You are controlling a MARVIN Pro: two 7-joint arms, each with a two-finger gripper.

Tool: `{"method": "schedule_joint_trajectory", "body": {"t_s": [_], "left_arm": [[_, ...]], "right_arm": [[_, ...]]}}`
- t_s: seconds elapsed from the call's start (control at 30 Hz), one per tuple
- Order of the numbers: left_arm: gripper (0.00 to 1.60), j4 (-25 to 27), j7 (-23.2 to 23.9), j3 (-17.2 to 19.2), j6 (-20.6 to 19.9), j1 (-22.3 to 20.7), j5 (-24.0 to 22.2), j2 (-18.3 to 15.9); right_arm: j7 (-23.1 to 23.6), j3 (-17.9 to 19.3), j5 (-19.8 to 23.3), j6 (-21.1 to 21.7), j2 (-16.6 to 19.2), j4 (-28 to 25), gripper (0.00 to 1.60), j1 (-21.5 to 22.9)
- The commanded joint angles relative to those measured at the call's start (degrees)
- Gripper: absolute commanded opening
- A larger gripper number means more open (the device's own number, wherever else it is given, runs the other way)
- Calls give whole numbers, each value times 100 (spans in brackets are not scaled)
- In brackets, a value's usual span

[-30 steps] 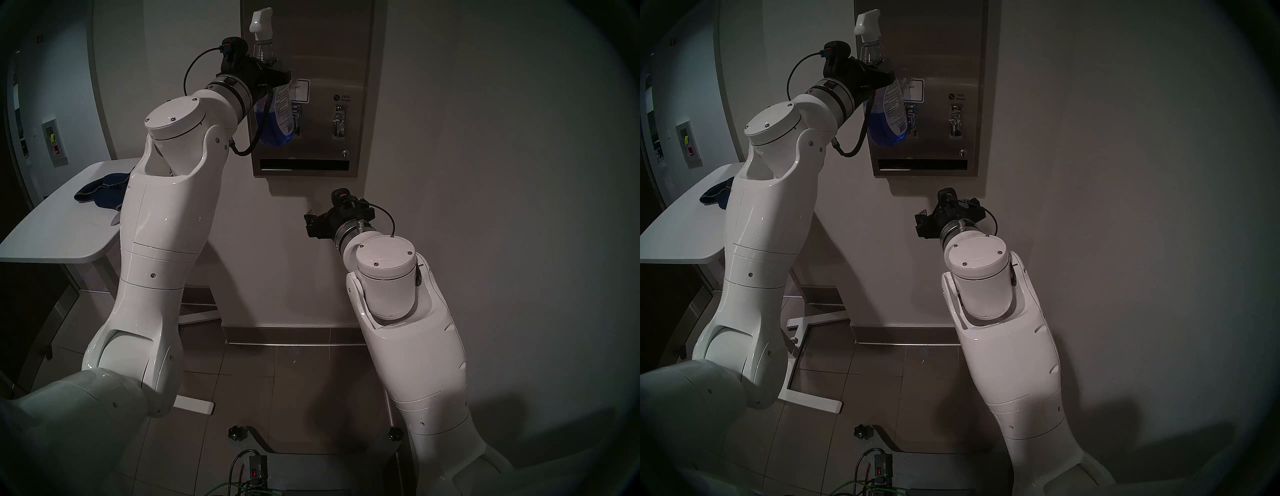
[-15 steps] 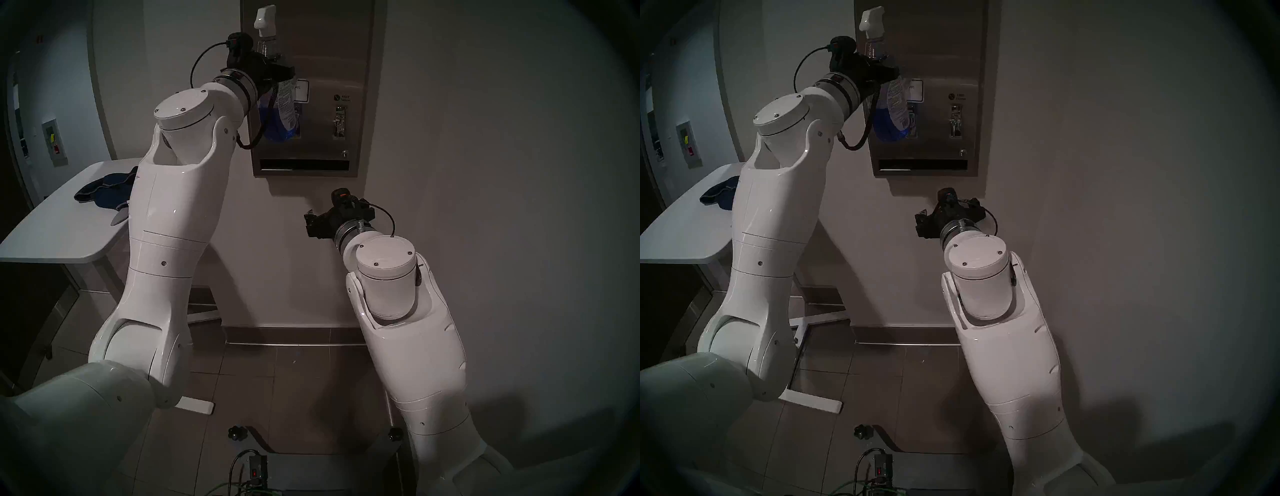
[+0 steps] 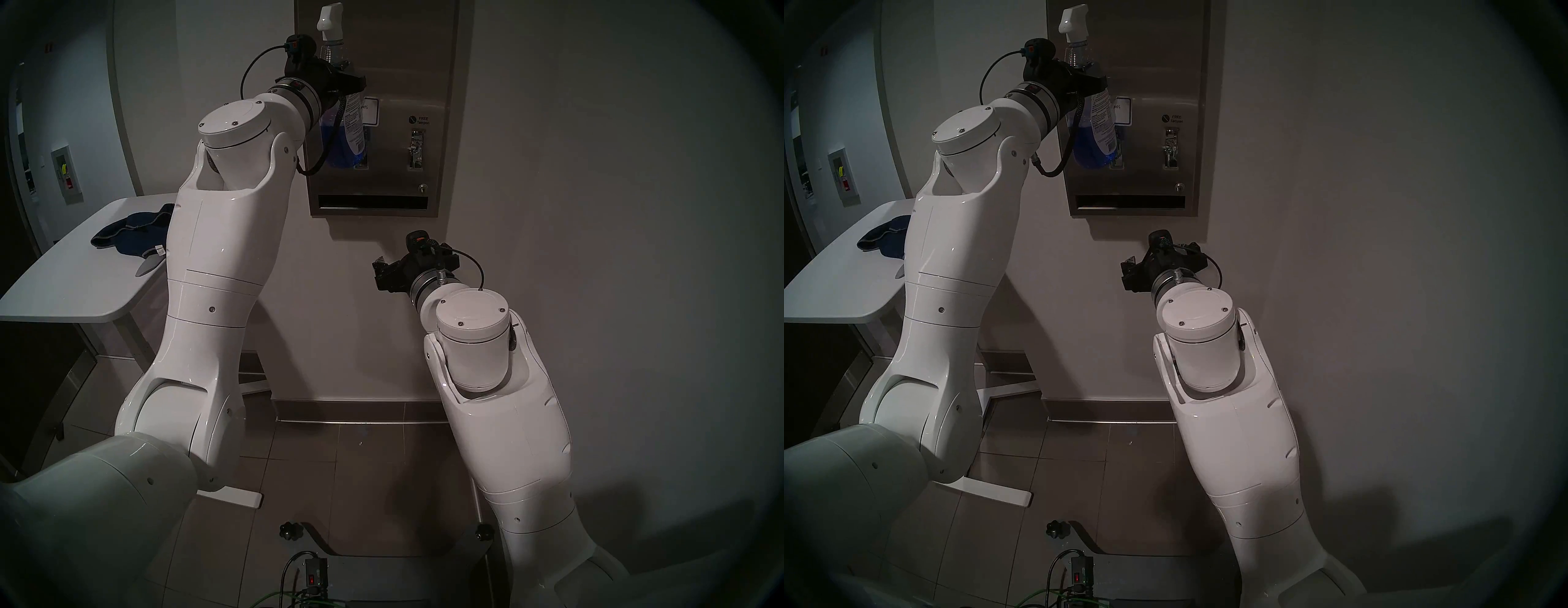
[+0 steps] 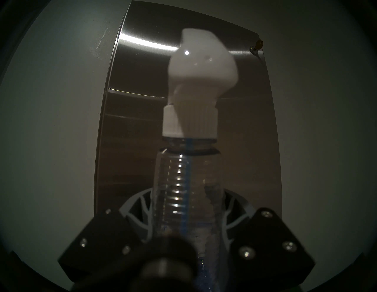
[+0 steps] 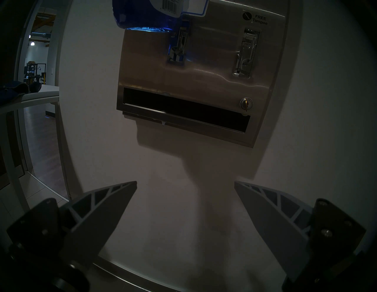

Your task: Pick up the cleaner bottle and spray the cleaner onto the surface

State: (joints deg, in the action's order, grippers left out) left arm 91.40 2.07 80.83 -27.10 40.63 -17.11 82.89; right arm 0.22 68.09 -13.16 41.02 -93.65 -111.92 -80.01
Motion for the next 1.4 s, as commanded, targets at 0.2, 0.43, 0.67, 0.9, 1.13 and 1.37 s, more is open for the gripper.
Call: {"method": "schedule_joint_trajectory", "body": {"t_s": [0.2,0.43,0.67,0.9,1.13,1.37], "left_arm": [[0,-83,42,114,191,-733,213,236],[0,-319,48,101,155,-918,303,396],[0,-368,112,79,122,-966,402,527],[0,-408,197,81,25,-1088,475,632],[0,-423,325,131,-92,-1154,528,705],[0,-464,530,176,-320,-1271,548,708]], "right_arm": [[-8,5,-4,-55,-25,-206,160,158],[-10,4,-1,-56,-22,-211,160,160],[-12,4,-1,-57,-26,-221,160,160],[-13,4,0,-57,-25,-233,160,160],[-13,6,1,-58,-29,-252,160,158],[-10,6,1,-57,-27,-274,160,154]]}}
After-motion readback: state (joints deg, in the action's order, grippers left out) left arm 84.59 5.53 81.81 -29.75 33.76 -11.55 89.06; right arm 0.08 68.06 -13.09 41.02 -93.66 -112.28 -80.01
